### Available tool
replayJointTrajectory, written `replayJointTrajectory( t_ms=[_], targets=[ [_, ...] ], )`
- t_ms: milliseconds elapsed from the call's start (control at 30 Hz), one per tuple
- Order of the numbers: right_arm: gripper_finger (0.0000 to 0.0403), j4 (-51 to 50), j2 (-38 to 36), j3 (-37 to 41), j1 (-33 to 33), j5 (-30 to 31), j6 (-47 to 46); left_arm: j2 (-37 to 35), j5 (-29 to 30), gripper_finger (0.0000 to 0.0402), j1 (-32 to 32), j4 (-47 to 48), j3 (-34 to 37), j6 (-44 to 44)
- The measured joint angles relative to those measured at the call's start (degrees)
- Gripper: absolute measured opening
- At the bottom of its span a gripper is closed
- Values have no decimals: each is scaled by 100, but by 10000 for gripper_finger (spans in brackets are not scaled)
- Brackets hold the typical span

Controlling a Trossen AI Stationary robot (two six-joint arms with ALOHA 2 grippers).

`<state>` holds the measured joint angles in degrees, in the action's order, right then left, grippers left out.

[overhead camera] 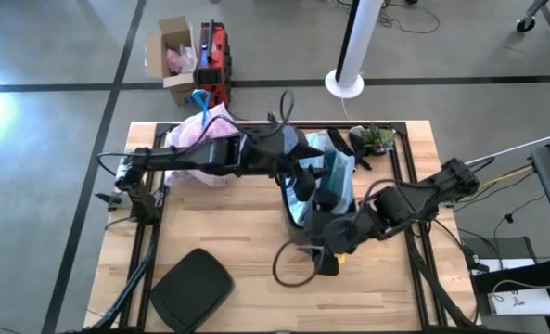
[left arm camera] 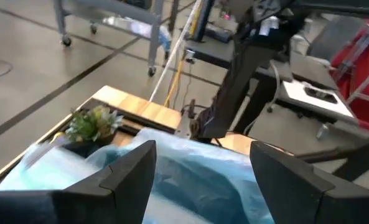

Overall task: Place trash/remove bag and relplace
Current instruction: Insert the blue trash bag into the trash bin

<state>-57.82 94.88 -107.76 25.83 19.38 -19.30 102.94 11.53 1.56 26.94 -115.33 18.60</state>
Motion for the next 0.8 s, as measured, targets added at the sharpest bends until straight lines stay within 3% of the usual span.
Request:
replayJointTrajectory(
  t_ms=[100,267,367,500,800],
  targets=[
    [311,-221,26,-68,169,214,-11,116,-121,241,4,178,-303,-216],
    [312,-235,-25,-59,496,468,241,147,-1118,242,-10,197,-367,-309],
    [312,-227,-14,-55,541,479,490,150,-1895,246,-40,-321,-180,-199],
    [312,-392,-3,-53,560,468,888,220,-2472,246,-91,-1060,85,-153],
    [312,-1105,10,-35,855,517,1242,225,-3043,223,-105,-778,290,-141]
  ],
)
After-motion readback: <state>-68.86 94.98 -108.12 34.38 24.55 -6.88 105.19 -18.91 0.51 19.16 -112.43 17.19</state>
